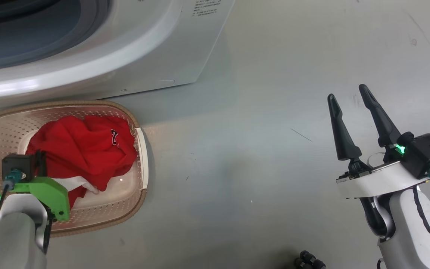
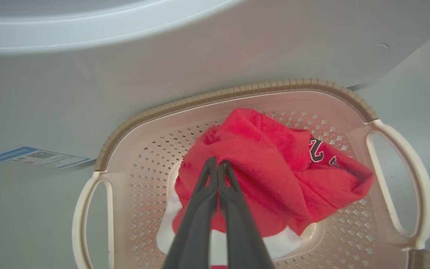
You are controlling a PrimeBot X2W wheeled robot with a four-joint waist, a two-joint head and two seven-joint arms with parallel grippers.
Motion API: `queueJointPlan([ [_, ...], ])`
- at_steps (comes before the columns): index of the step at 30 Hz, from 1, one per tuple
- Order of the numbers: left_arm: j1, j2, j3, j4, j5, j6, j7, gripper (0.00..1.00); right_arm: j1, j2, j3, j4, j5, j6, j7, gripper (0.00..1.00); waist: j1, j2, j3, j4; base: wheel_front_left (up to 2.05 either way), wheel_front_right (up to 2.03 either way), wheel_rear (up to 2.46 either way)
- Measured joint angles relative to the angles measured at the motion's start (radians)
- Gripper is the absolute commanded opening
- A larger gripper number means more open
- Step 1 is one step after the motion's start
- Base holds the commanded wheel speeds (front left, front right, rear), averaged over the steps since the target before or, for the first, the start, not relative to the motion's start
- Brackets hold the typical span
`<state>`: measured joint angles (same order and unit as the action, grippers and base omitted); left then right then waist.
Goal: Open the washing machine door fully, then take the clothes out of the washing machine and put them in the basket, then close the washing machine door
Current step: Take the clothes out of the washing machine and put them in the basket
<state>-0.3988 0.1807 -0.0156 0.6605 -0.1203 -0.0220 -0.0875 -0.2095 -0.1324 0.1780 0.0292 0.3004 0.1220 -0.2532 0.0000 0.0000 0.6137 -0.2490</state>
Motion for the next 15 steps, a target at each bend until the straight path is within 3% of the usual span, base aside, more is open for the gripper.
queueJointPlan([
  [15,-0.110,-0.017,0.024,0.138,-0.011,0.057,0.005,0.00,-0.043,-0.032,-0.036,-0.025,-0.003,0.000,0.000,1.00,0.0000,0.0000,0.096,0.019,0.00,0.00,0.00],
])
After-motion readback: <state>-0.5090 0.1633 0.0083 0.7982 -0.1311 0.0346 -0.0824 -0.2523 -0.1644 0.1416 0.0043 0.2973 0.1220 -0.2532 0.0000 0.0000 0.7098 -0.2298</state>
